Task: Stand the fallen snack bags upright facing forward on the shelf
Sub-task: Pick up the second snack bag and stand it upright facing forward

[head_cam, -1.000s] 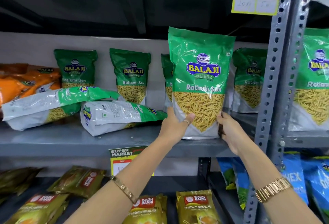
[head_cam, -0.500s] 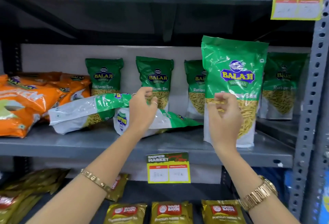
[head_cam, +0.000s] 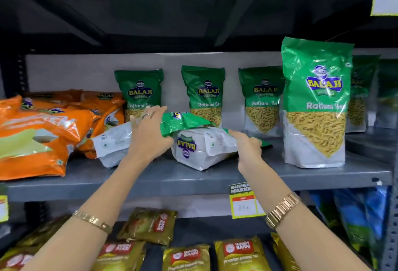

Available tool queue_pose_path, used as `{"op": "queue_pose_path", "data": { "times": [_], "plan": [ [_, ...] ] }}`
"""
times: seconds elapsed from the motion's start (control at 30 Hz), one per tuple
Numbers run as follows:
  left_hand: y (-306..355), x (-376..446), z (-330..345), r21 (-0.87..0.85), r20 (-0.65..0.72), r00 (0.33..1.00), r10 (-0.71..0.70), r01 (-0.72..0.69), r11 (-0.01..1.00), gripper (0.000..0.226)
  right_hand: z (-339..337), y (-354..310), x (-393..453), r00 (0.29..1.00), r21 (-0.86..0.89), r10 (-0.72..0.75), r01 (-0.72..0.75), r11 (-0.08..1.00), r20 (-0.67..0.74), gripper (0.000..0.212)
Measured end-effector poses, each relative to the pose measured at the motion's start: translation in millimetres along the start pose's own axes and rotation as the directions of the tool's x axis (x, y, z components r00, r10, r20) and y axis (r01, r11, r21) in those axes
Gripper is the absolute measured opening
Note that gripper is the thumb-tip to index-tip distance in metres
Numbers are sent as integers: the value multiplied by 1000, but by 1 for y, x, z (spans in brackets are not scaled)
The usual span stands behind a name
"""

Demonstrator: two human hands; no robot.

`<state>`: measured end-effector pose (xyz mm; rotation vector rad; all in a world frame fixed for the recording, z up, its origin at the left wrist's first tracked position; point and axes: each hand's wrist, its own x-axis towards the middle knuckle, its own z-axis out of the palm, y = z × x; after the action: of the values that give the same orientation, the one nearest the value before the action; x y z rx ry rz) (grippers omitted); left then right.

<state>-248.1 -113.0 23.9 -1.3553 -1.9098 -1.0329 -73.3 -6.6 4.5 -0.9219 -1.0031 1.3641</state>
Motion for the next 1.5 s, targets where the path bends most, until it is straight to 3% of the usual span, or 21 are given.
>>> {"op": "queue_pose_path", "data": {
  "times": [0.07,0.13,0.2,0.33,0.43,0.57,0.67,0.83,1.0,1.07,1.17,1.23,1.33,1.43,1.5],
  "plan": [
    [-13,1,-2,51,48,999,-8,6,999,81,10,0,-1,974,-118,-220,212,970,-53,71],
    [-25,1,-4,40,81,996,-33,30,999,78,23,-3,-6,938,-183,-344,345,921,36,53],
    [-37,-3,-8,-20,74,995,-62,64,998,66,39,-7,-10,920,-294,-369,391,872,132,43],
    [-59,-5,-17,1,-2,989,-145,145,989,51,65,-17,-9,902,-481,-390,429,765,185,57],
    [-74,0,-29,-68,-60,929,-366,362,930,44,75,-26,-3,926,-554,-313,378,742,213,45],
    [-92,12,-43,-301,200,730,-653,680,668,55,82,-36,7,949,-556,-228,314,770,220,48],
    [-96,12,-49,-546,434,615,-659,761,351,57,86,-45,13,966,-506,-180,251,825,185,54],
    [-101,11,-47,-606,483,550,-682,772,193,49,102,-70,20,975,-318,-153,199,927,164,55],
    [-102,4,-40,-730,484,569,-665,681,51,35,139,-103,13,937,-289,-287,336,896,199,43],
    [-104,1,-34,-764,431,589,-683,641,71,39,157,-113,8,910,-232,-354,400,886,218,39],
    [-102,-9,-24,-697,341,581,-739,684,216,55,182,-126,1,864,-177,-454,492,853,216,38],
    [-97,-19,-17,-555,268,586,-764,743,375,68,201,-133,-5,818,-114,-503,548,829,279,37],
    [-89,-28,-9,-201,130,693,-709,719,666,65,228,-136,-19,729,-34,-524,597,802,441,28],
    [-81,-31,1,-17,142,762,-632,641,768,61,243,-129,-29,642,45,-560,635,771,523,26],
    [-79,-30,4,39,138,777,-614,615,787,61,244,-122,-27,629,62,-583,651,756,514,28]
  ]
}}
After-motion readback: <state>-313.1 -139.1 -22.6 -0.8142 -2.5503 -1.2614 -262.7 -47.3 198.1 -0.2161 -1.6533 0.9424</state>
